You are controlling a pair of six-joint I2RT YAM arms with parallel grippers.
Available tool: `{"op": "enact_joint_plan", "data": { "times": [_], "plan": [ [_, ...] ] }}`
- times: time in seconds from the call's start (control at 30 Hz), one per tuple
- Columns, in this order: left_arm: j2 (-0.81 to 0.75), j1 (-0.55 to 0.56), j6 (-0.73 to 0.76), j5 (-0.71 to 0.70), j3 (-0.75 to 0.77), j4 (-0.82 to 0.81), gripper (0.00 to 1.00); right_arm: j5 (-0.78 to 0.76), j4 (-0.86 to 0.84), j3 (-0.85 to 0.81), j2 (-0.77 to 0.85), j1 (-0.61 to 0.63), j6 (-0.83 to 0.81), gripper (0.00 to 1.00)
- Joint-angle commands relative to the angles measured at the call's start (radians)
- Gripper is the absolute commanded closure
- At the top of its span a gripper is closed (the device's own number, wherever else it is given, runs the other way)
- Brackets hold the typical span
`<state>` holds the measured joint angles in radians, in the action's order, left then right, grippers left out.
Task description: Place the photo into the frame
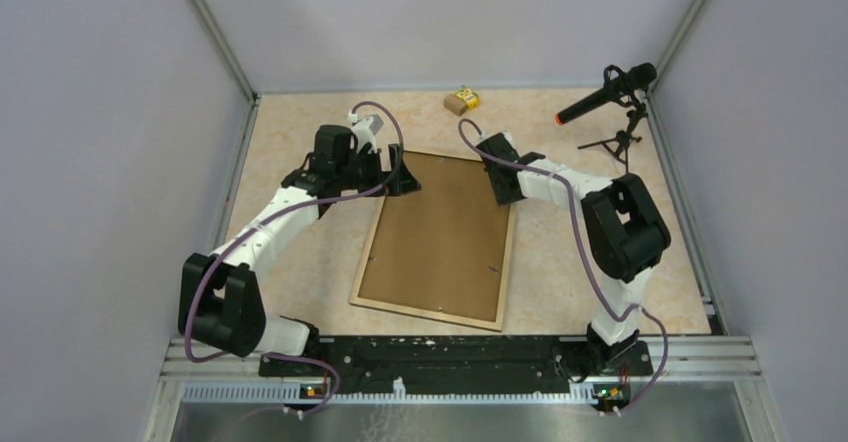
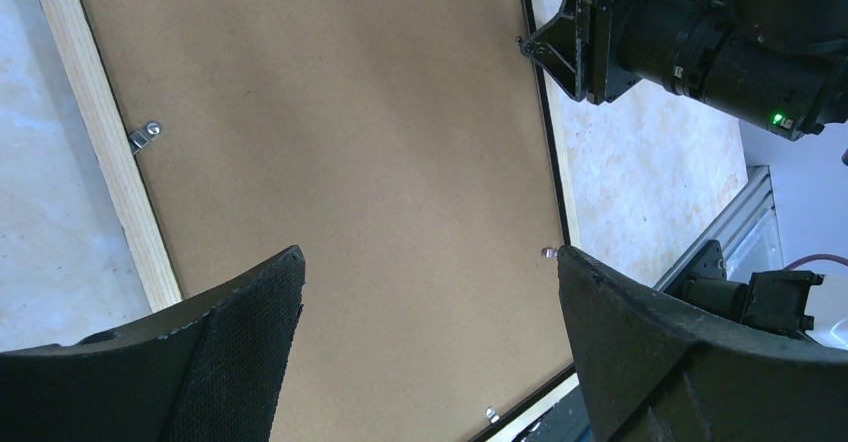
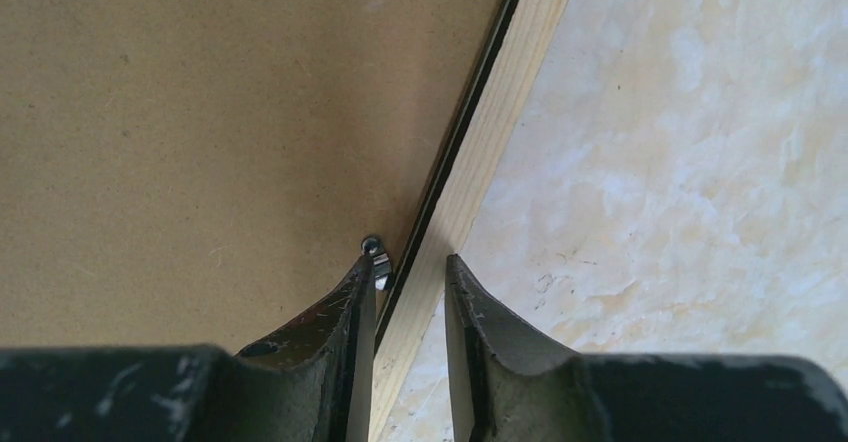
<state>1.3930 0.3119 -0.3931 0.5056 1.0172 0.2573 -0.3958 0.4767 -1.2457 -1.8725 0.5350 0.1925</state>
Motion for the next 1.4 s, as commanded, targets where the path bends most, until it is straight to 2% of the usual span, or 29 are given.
{"op": "enact_joint_plan", "data": {
  "times": [0.0, 0.2, 0.37, 0.4, 0.47, 0.63, 0.77, 0.83, 0.93, 1.07, 1.13, 1.27, 1.37],
  "plan": [
    [-0.001, -0.005, 0.003, 0.017, 0.000, -0.035, 0.02, -0.034, -0.021, 0.030, -0.040, 0.008, -0.075, 1.00],
    [0.000, -0.007, 0.002, 0.019, -0.002, -0.037, 0.02, -0.007, -0.151, 0.090, 0.010, 0.042, -0.210, 1.00],
    [0.000, -0.007, 0.003, 0.016, -0.002, -0.037, 0.02, -0.037, -0.112, 0.033, 0.030, 0.058, -0.205, 1.00],
    [0.000, -0.007, 0.004, 0.015, -0.002, -0.037, 0.02, -0.039, -0.085, 0.013, 0.045, 0.064, -0.175, 0.95],
    [0.001, -0.007, 0.005, 0.014, -0.002, -0.035, 0.02, -0.024, -0.015, -0.026, 0.087, 0.075, -0.110, 0.80],
    [0.006, -0.016, -0.007, 0.038, 0.000, -0.040, 0.02, 0.045, 0.064, -0.009, 0.219, 0.075, 0.079, 0.58],
    [0.005, -0.016, -0.014, 0.051, -0.006, -0.051, 0.01, -0.006, 0.069, 0.008, 0.238, 0.042, 0.246, 0.42],
    [0.002, -0.017, -0.014, 0.052, -0.008, -0.053, 0.02, 0.018, 0.132, -0.029, 0.192, -0.001, 0.353, 0.41],
    [-0.008, -0.016, -0.012, 0.041, -0.011, -0.052, 0.02, 0.085, 0.107, -0.032, 0.175, -0.016, 0.415, 0.40],
    [-0.013, -0.017, -0.009, 0.039, -0.011, -0.050, 0.02, 0.161, 0.006, 0.052, 0.229, -0.017, 0.405, 0.27],
    [-0.014, -0.016, -0.010, 0.049, -0.009, -0.050, 0.02, 0.159, 0.007, 0.087, 0.239, -0.017, 0.392, 0.23],
    [-0.010, -0.017, -0.015, 0.062, -0.008, -0.053, 0.02, 0.172, 0.004, 0.184, 0.235, -0.016, 0.377, 0.22],
    [-0.011, -0.016, -0.016, 0.064, -0.008, -0.053, 0.02, 0.179, -0.033, 0.270, 0.258, -0.007, 0.371, 0.28]
  ]
}}
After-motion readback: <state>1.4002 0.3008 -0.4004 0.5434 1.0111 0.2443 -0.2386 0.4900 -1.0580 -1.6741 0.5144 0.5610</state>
